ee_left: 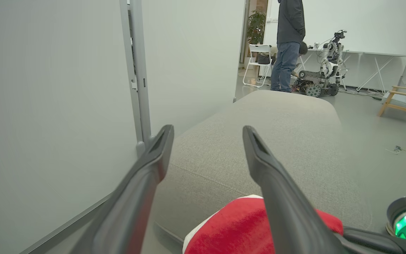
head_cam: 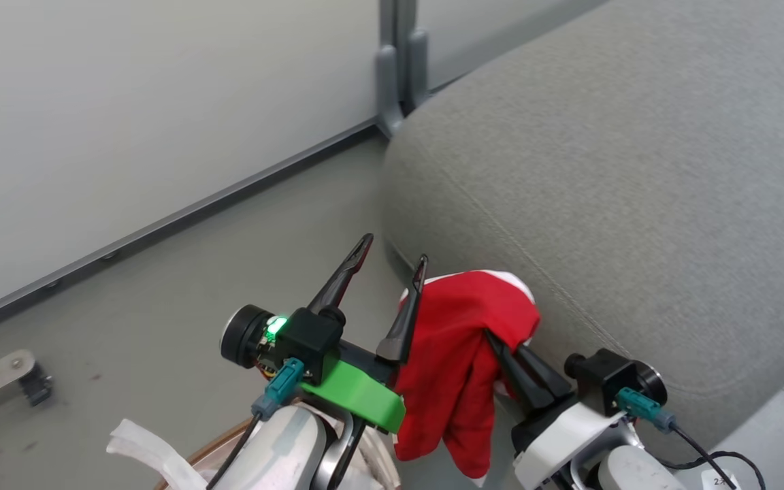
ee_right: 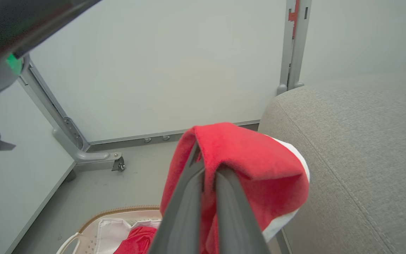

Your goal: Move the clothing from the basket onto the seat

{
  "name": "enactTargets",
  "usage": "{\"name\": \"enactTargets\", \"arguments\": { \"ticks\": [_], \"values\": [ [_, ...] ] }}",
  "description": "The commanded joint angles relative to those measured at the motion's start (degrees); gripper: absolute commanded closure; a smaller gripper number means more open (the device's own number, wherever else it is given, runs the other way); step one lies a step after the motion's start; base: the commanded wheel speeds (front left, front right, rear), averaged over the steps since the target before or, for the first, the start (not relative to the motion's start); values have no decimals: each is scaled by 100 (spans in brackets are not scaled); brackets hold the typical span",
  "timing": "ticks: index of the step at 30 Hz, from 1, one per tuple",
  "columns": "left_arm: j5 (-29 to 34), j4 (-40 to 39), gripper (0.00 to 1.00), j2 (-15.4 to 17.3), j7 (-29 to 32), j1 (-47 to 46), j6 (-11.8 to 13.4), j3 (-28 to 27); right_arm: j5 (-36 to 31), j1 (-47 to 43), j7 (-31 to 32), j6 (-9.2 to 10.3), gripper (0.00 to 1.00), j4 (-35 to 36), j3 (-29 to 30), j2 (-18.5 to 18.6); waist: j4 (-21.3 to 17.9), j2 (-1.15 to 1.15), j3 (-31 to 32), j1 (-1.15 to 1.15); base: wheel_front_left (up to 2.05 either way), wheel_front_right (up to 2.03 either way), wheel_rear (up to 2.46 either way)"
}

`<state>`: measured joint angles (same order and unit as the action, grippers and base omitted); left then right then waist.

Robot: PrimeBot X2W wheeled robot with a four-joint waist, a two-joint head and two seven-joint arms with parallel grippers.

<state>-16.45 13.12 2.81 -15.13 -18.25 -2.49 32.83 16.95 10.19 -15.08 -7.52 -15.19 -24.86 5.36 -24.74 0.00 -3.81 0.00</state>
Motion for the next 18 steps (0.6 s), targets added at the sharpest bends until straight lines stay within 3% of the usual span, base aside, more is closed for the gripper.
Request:
{"name": "enactTargets", "arguments": {
  "ticks": [1, 8, 18],
  "values": [
    [77, 32, 0, 23, -3, -95, -43, 9, 8, 20, -14, 6, 100, 66, 75, 0, -565, 0, -253, 0, 0, 0, 0],
    [200, 185, 0, 27, -1, -202, -116, 2, 88, 650, -14, 7, 100, 246, 89, 247, -610, 0, -643, 0, 0, 0, 0],
    [574, 368, 0, 32, -1, -514, -286, -161, 316, 2634, -14, 6, 100, 231, 944, 1285, -150, 0, -1496, 0, 0, 0, 0]
  ]
}}
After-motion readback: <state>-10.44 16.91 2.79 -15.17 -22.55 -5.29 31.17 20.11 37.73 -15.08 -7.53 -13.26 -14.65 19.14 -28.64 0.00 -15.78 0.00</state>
